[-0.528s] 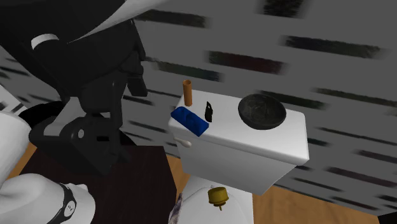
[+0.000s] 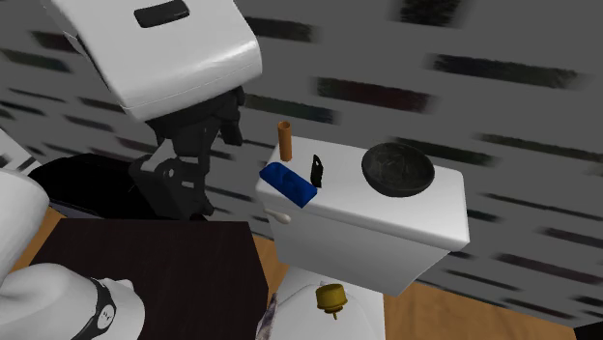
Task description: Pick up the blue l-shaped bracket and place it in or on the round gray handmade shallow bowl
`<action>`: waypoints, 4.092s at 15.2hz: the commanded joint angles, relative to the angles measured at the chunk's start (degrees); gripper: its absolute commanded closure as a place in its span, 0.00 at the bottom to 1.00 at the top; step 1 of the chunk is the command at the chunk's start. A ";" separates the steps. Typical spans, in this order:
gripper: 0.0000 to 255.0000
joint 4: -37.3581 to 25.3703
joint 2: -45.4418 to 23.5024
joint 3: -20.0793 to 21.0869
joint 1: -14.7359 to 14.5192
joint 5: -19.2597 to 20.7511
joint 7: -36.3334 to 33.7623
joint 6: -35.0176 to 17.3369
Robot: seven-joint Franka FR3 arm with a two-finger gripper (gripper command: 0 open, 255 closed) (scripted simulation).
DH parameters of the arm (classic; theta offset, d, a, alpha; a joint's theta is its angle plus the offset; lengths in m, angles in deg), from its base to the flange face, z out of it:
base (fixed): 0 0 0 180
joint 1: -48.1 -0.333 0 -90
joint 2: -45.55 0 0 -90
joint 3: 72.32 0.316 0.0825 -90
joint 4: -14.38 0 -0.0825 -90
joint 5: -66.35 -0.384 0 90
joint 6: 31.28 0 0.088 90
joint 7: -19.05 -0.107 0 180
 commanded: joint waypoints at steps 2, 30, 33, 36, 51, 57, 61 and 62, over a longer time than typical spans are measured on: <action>0.00 4.23 0.67 4.85 -0.28 -2.99 -7.02 -4.36; 0.00 -1.43 -53.99 49.09 16.15 23.77 -86.67 -47.22; 0.00 -1.33 -57.21 46.52 14.14 28.56 -90.06 -48.95; 0.00 -1.34 -58.76 44.98 12.92 30.89 -91.69 -49.81; 1.00 -1.35 -58.74 44.99 12.90 30.85 -91.69 -49.80; 1.00 -1.41 -53.47 49.53 16.53 23.02 -86.12 -46.98; 1.00 -1.83 -48.64 51.96 18.43 16.08 -81.13 -44.33; 1.00 -1.99 -47.39 52.29 18.67 14.35 -79.88 -43.59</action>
